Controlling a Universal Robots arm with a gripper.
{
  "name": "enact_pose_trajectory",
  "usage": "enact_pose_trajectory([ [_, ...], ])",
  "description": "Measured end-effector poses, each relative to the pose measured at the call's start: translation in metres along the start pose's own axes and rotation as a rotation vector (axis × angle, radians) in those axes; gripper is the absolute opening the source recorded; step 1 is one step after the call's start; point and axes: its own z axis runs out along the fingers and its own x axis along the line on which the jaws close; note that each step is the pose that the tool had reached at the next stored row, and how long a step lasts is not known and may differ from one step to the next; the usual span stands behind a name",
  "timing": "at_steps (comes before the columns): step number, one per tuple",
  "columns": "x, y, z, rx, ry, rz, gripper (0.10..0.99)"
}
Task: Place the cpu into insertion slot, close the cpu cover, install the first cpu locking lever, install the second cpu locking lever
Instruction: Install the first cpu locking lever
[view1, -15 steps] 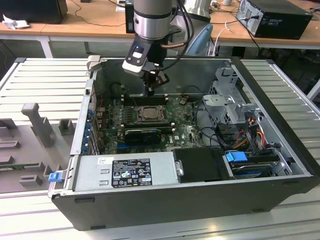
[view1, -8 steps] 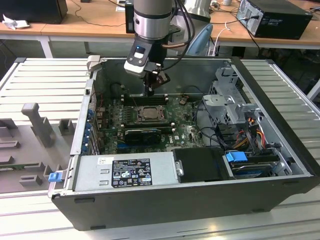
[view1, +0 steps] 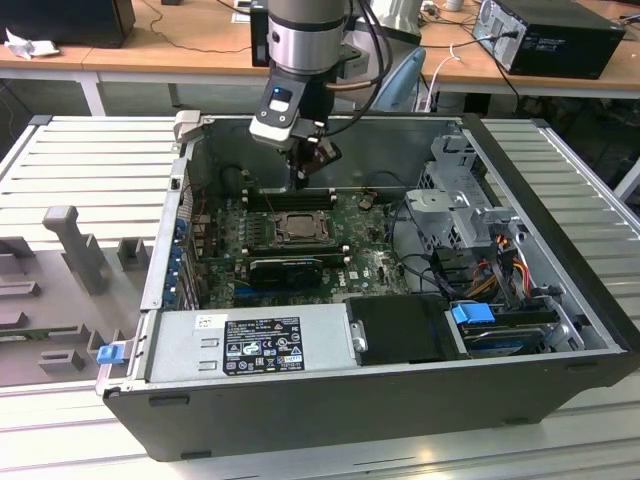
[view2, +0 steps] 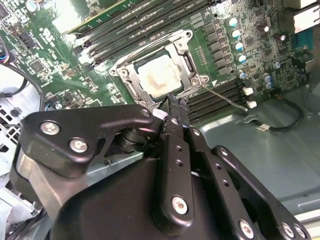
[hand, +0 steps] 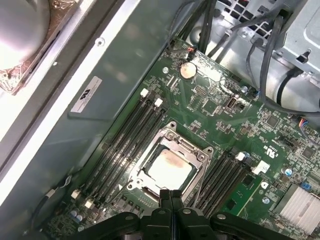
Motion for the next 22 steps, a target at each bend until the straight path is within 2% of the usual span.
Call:
enact_pose_trajectory([
  [3, 0.0, 0.0, -0.0005, 0.001, 0.0009, -0.031, 0.106],
  [7, 0.0, 0.0, -0.0006, 0.004, 0.0026, -0.101, 0.106],
  [15, 0.0001, 0.0001, -0.0022, 0.006, 0.0048, -0.178, 0.106],
  [18, 0.0, 0.0001, -0.0022, 0.008, 0.0063, -0.235, 0.106],
  [22, 0.0001, 0.0001, -0.0022, 0.009, 0.0072, -0.264, 0.106],
])
